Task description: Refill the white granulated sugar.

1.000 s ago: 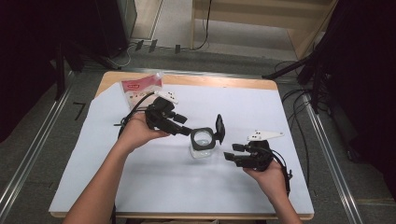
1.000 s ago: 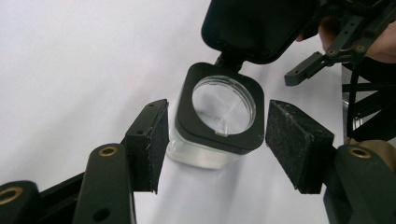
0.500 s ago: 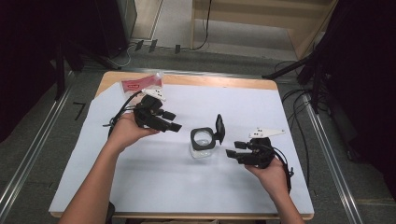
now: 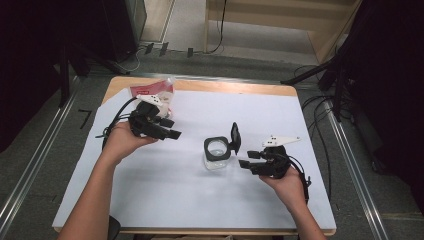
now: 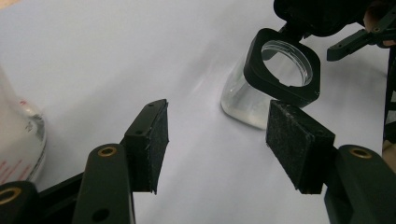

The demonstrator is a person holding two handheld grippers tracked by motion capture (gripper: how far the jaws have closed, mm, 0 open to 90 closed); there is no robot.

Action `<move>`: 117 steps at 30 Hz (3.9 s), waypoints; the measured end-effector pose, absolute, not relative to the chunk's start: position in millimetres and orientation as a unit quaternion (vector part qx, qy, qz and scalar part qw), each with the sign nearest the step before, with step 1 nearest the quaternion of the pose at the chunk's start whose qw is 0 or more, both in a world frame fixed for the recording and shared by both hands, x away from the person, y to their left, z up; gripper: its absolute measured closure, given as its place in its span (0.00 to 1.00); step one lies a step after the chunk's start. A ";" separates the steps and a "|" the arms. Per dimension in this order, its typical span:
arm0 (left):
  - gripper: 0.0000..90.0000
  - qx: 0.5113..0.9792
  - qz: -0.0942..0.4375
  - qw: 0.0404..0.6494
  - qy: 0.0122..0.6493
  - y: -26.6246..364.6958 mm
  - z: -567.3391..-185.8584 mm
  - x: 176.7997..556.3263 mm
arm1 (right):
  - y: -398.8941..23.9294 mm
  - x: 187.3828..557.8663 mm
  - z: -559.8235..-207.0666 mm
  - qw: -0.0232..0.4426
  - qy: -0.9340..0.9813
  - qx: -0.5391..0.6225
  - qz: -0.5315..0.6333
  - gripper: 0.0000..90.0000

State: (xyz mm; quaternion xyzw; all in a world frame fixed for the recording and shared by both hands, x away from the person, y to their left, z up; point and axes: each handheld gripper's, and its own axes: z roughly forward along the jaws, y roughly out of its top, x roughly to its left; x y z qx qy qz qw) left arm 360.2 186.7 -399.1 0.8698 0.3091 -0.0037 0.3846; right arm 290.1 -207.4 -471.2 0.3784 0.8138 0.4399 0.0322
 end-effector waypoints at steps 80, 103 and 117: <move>0.71 0.794 0.091 0.394 0.454 275.8 -407.0 423.3 | -221.9 281.9 -479.5 0.038 0.804 0.399 0.438 0.50; 1.00 0.770 0.053 0.434 0.464 276.0 -373.8 404.3 | -177.6 256.7 -454.2 0.016 0.833 0.303 0.462 0.58; 1.00 0.792 0.059 0.430 0.430 260.0 -351.3 382.3 | -155.9 249.2 -446.5 0.020 0.834 0.288 0.471 0.59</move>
